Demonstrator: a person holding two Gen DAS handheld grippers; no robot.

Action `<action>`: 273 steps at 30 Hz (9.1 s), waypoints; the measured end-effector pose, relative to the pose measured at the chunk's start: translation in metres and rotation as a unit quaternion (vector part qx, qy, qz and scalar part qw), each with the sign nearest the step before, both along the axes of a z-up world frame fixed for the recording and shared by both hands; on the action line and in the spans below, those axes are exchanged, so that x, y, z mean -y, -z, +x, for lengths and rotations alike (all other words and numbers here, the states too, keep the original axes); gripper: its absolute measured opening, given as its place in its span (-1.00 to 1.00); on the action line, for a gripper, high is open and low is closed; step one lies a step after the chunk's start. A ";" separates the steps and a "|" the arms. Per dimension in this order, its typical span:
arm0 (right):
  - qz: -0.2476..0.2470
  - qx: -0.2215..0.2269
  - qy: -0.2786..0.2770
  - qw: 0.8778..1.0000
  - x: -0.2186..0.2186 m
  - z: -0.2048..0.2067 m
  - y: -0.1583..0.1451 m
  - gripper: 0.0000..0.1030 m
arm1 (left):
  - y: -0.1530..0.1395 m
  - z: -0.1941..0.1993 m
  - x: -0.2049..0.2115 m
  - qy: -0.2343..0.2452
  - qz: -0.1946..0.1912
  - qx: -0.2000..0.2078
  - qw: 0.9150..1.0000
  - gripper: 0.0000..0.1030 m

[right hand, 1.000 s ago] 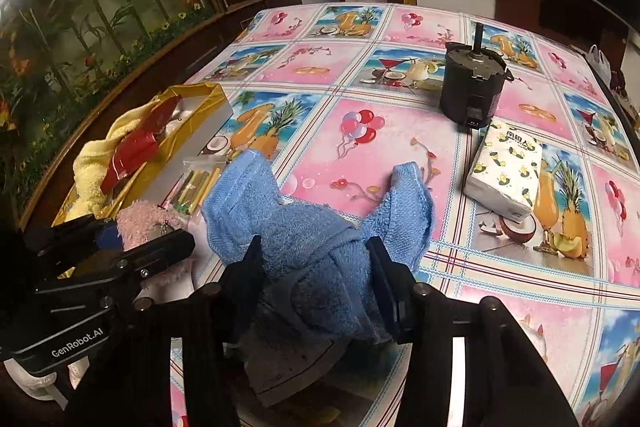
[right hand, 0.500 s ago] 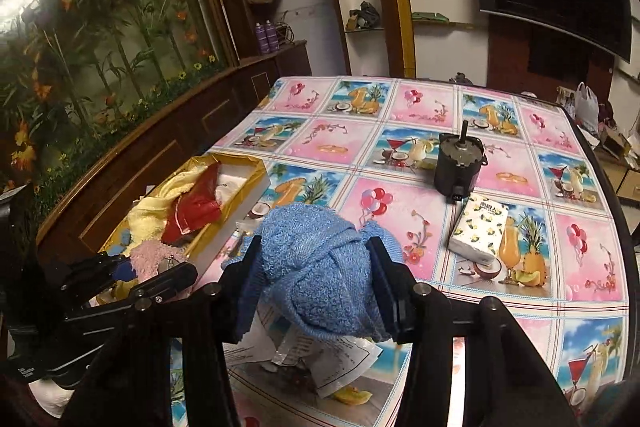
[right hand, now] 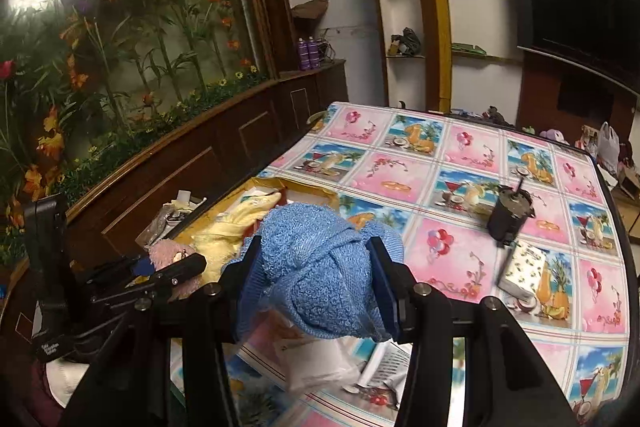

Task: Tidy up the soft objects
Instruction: 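Carry the blue towel and pink bear into the white box and open both tools, then swing both tools back over the white sachet and printed paper packet, then grasp the printed paper packet with right tool while left approaches the white sachet, then grasp the white sachet with left tool while right holds the paper packet, then carry the sachet and paper packet into the white box and open both tools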

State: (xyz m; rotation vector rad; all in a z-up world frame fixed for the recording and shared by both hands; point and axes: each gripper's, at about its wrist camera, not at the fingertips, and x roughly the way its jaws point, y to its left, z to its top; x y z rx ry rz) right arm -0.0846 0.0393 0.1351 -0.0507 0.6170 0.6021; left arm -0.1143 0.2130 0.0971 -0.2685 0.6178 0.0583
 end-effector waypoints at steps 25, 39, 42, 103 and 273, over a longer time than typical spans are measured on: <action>-0.072 -0.077 -0.083 0.991 -0.125 0.027 0.055 -0.03 | 0.043 0.031 -0.084 -0.080 -0.005 -0.084 0.993 -0.18; -0.094 -0.153 -0.083 0.980 -0.153 0.058 0.096 0.05 | 0.030 0.006 -0.066 -0.102 0.006 -0.054 0.993 0.10; -0.097 -0.142 -0.082 0.982 -0.149 0.053 0.095 0.20 | 0.026 0.001 -0.060 -0.110 0.020 -0.050 0.992 0.10; -0.032 -0.172 0.020 0.984 0.100 0.035 0.113 0.33 | 0.061 0.029 0.146 0.160 0.138 -0.129 0.969 0.10; 0.034 -0.163 0.035 0.985 0.105 0.001 0.117 -0.40 | 0.075 -0.007 0.182 0.295 0.059 -0.106 0.948 -0.67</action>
